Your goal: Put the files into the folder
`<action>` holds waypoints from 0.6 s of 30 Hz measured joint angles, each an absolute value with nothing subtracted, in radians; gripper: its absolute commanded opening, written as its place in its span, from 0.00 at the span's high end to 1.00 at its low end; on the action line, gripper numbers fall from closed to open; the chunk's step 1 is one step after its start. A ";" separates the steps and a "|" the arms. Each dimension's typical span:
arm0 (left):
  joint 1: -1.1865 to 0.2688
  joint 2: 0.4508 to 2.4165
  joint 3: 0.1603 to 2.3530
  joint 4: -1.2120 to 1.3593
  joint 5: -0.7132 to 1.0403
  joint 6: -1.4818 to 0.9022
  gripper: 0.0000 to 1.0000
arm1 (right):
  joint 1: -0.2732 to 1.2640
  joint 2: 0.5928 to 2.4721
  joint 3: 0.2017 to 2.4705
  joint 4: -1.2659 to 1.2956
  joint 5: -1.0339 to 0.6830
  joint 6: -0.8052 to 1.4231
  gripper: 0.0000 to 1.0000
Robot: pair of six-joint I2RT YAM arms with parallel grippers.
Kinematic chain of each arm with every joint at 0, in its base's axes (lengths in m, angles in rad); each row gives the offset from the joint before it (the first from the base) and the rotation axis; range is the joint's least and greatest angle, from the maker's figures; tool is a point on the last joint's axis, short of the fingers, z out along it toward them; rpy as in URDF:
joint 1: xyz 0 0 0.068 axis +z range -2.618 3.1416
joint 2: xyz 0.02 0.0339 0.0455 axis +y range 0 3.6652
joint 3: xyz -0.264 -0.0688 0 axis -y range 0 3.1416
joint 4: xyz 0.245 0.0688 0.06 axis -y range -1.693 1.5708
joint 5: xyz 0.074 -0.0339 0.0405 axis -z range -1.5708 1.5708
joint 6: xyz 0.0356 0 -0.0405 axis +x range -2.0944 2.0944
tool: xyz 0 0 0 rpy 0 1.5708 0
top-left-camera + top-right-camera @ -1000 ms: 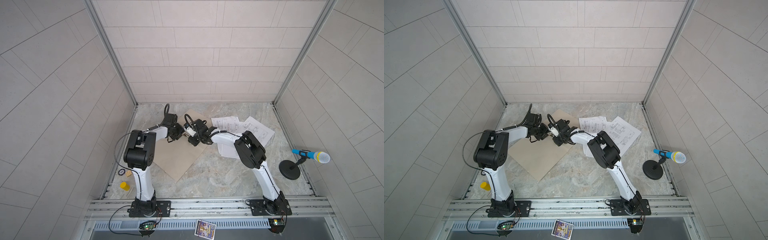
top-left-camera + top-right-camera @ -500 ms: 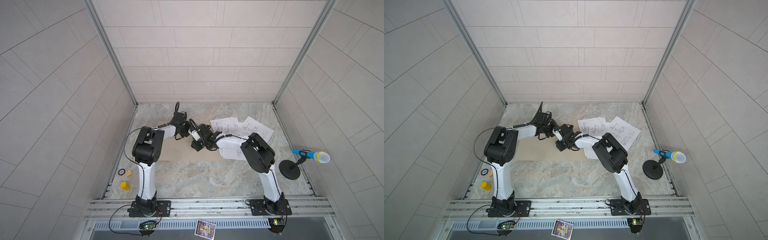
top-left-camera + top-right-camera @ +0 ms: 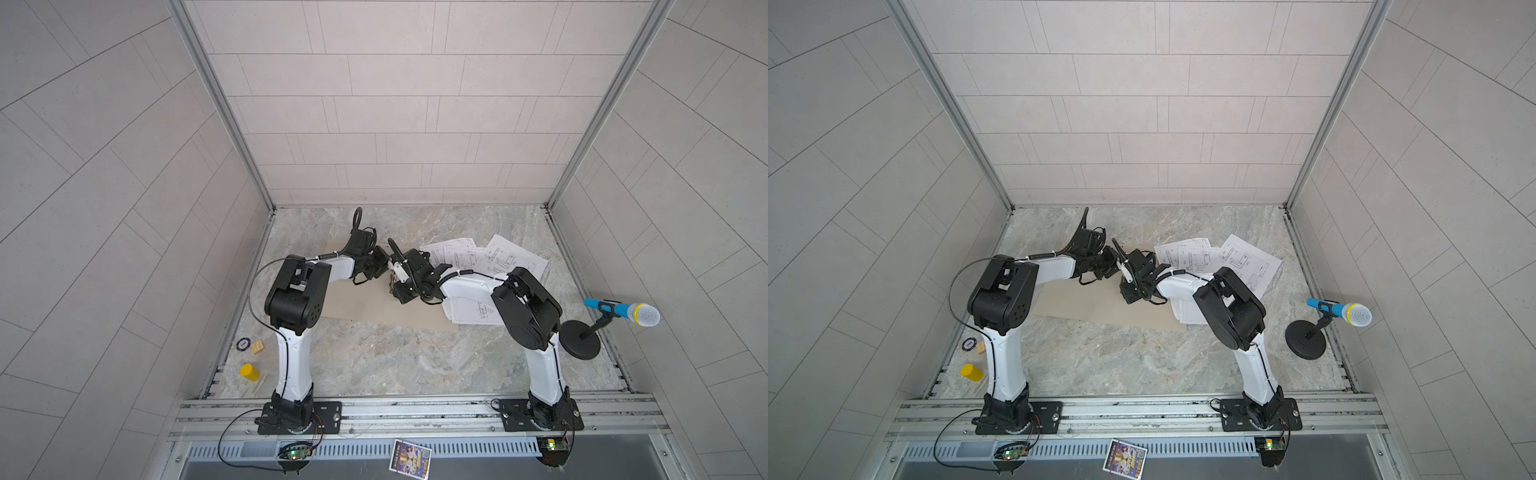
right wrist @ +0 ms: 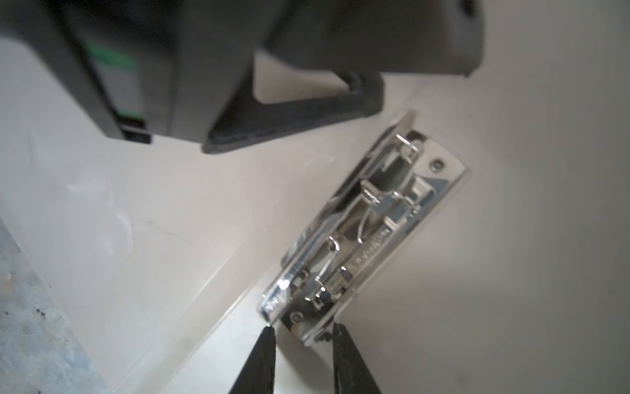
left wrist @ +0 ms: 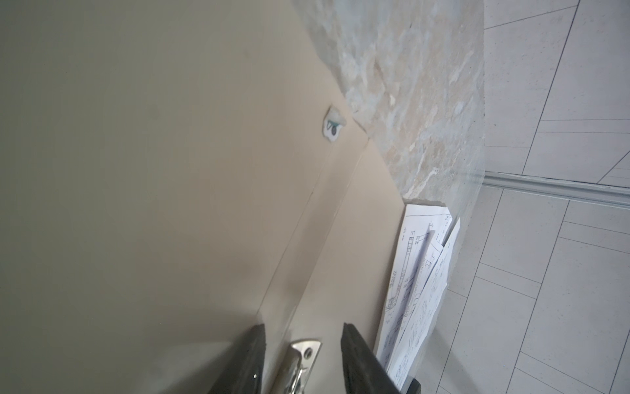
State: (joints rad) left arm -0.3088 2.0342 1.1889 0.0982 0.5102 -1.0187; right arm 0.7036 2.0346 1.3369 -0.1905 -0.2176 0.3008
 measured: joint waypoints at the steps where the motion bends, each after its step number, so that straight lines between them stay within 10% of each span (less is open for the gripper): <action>1: -0.313 2.026 1.177 0.101 0.506 -1.023 0.57 | 0.699 2.029 1.330 -0.194 -0.215 0.302 0.71; 18: -0.405 1.940 1.055 0.176 0.432 -1.100 0.56 | 0.627 1.666 1.140 -0.189 -0.263 0.383 0.38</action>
